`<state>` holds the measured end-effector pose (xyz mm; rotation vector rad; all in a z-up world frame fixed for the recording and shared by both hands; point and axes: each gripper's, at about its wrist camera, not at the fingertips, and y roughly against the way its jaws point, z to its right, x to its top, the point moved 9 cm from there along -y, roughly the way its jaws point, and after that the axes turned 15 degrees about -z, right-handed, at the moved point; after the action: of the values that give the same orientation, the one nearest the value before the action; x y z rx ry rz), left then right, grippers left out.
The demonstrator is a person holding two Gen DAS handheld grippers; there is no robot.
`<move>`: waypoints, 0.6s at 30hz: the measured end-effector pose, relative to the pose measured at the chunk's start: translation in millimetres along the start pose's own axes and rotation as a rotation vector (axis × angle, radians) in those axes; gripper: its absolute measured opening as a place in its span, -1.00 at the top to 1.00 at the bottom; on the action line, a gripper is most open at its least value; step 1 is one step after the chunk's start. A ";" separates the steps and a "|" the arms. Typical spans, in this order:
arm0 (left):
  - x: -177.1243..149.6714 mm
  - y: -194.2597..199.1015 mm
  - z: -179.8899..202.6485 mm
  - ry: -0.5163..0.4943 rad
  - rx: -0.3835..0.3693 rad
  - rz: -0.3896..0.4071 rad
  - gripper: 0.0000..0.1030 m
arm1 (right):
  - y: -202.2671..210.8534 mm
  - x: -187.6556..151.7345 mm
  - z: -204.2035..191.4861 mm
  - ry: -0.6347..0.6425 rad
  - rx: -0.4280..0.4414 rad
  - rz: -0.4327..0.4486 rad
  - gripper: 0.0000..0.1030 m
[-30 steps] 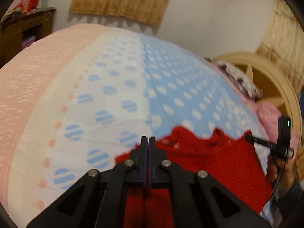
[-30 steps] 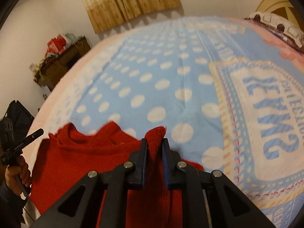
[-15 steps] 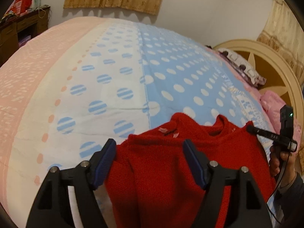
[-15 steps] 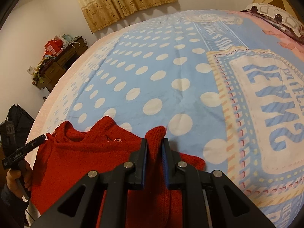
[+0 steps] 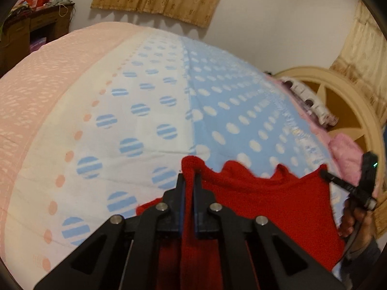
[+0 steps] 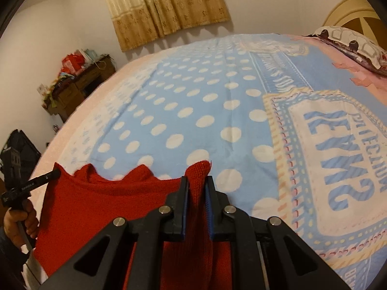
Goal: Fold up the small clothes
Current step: 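Press the folded hem flat and open both grippers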
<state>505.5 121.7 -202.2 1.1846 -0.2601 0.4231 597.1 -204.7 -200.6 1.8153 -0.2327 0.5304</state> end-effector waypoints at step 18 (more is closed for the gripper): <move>-65.7 64.4 29.4 -0.060 0.045 0.058 -0.30 | 68.7 -65.6 -23.7 0.066 0.025 0.019 -0.40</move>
<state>418.6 102.4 -164.8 1.2373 -0.3390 0.4463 505.2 -210.6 -167.2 1.8179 -0.1991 0.6079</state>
